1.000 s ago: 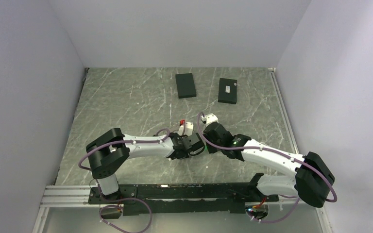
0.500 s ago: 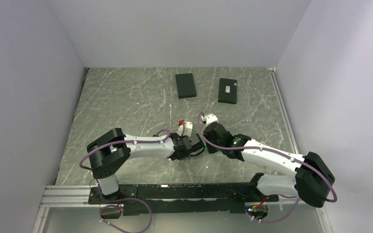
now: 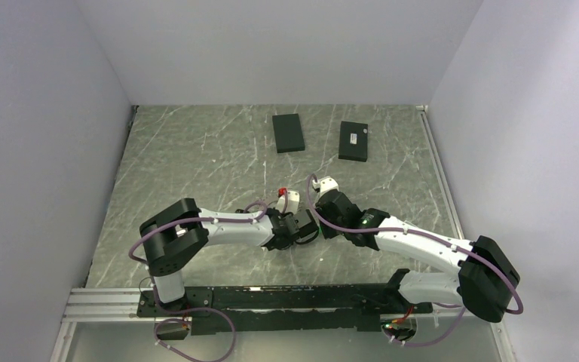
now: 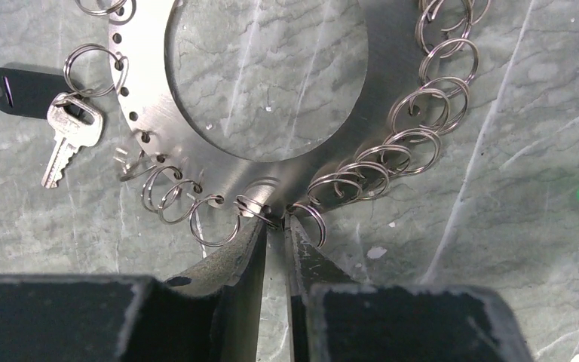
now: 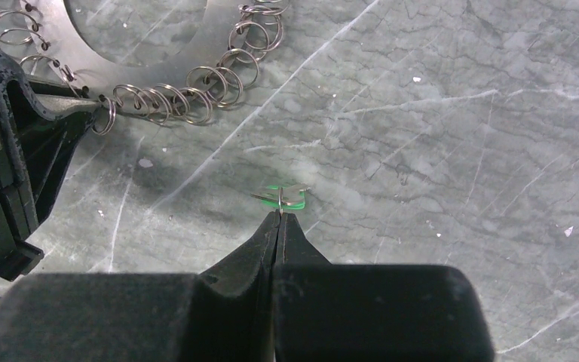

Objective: Put the keys on the keyring

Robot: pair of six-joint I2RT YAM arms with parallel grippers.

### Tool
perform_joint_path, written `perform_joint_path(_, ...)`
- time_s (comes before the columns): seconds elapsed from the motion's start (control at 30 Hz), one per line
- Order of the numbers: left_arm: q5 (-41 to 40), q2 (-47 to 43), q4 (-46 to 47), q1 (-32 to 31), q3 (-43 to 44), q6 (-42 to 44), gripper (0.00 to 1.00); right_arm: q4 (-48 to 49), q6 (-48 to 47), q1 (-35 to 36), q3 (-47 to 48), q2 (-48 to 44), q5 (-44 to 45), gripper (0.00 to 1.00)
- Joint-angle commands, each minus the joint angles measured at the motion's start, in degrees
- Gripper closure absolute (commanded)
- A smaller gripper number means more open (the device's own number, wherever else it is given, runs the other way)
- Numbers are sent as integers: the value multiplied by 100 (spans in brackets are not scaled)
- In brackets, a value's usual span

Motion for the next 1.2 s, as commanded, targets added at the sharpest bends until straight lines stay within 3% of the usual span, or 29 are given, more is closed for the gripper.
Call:
perform_joint_path(0.0,-234,-22,72,-27,-101,-111,81,192,19,-15,-2,-92,-41,100)
perform_joint_path(0.13,-355,-4,-64,-27,-53,-162,82,191,27,-26,4,-103,-51,100)
perform_joint_path(0.23,-421,-91,-111,-36,-63,-235,73,191,27,-17,-4,-110,-60,100)
perform_joint_path(0.4,-534,-306,-240,-79,-28,-376,69,182,27,-21,-2,-119,-75,100)
perform_joint_path(1.17,-951,252,-560,-168,519,-641,68,262,-8,-14,-22,-102,-227,100)
